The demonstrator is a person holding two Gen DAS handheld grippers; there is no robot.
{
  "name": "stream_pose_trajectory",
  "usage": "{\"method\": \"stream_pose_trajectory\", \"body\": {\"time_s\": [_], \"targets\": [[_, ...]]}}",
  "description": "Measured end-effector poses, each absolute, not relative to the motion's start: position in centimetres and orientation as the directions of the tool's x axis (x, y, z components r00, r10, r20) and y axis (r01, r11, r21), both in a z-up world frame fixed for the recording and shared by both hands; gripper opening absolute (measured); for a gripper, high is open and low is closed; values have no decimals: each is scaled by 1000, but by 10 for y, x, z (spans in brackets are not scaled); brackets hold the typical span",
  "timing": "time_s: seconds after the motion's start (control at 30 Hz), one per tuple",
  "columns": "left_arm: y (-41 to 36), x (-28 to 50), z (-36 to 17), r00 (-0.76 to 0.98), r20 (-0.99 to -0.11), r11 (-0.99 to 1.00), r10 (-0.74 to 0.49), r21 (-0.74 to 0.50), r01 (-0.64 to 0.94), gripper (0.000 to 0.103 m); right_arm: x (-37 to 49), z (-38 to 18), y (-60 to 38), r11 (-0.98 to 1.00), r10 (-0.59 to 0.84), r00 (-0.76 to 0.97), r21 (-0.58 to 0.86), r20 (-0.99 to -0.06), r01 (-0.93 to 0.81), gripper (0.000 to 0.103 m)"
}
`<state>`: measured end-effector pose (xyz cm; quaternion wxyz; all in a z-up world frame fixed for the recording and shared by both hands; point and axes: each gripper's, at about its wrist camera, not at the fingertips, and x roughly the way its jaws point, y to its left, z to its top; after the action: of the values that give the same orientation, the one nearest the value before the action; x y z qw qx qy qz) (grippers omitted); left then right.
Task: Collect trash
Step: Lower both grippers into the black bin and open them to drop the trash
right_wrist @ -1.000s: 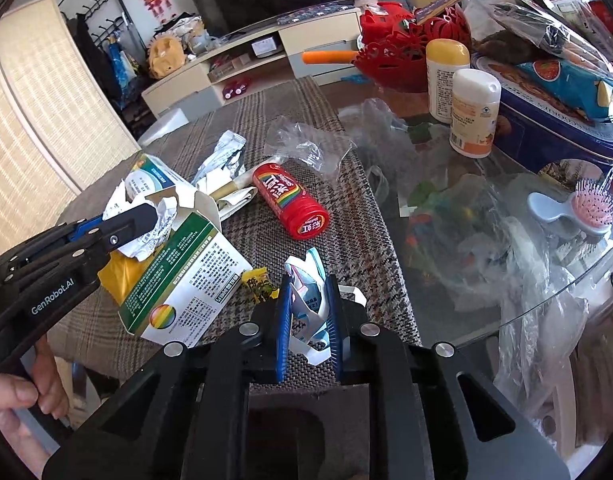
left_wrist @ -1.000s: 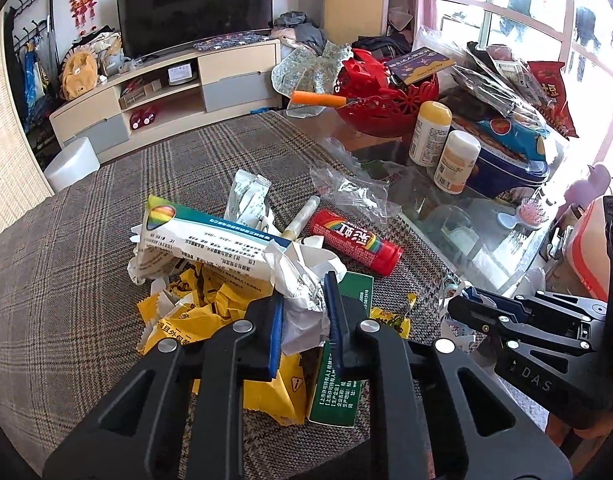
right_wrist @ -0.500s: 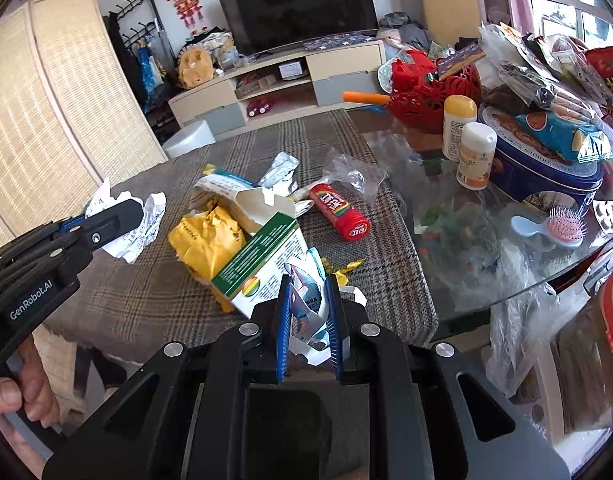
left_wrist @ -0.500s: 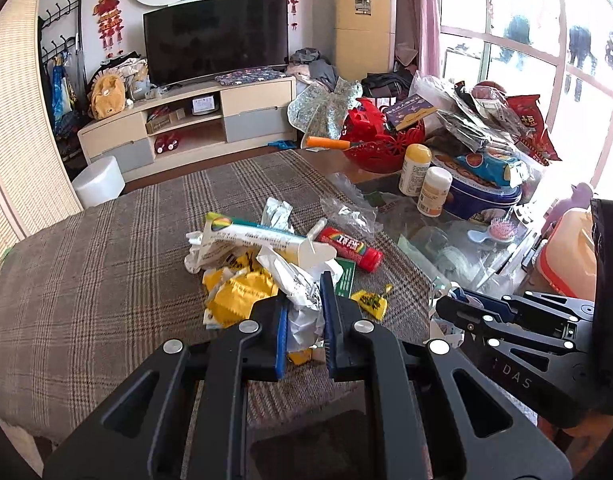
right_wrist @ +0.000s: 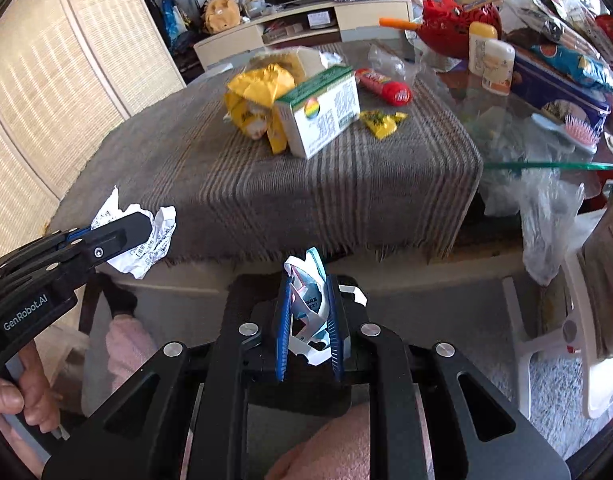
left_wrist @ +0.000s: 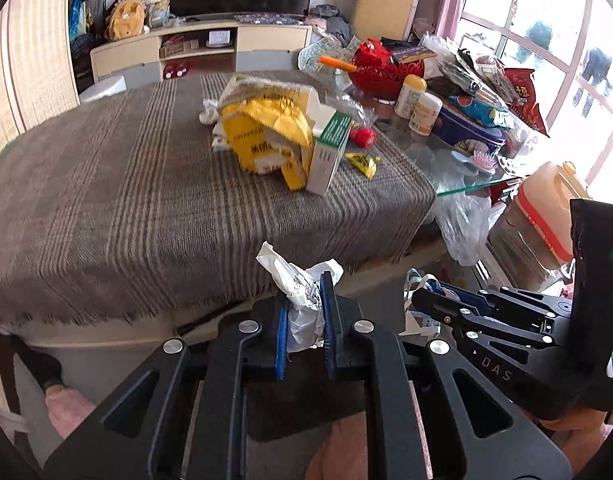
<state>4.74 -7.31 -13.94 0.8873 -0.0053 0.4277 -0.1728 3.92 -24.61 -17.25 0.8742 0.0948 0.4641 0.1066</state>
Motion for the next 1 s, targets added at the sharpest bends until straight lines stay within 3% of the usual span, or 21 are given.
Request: {"method": "stream_pose_trajectory", "body": {"time_s": [0.5,0.73,0.83,0.93,1.0], "targets": [[-59,63,-267,358,-865,930,-352,-279,240,13,39,-271,-213,963,268,406,248,-874,-101,21],[-56,68,-293,301,-882,926,-363,-305,221,17,43,-297,-198,969,245,354,215,-902,-122,23],[-55,69,-293,300,-881,925,-365,-307,222,24,45,-299,-196,968,246,348,214,-905,-127,28],[-52,71,-288,315,-878,928,-361,-305,214,29,46,-296,-198,971,235,350,203,-907,-127,43],[-51,72,-284,327,-875,930,-356,-299,211,38,44,-294,-196,974,221,354,186,-909,-129,52]]}}
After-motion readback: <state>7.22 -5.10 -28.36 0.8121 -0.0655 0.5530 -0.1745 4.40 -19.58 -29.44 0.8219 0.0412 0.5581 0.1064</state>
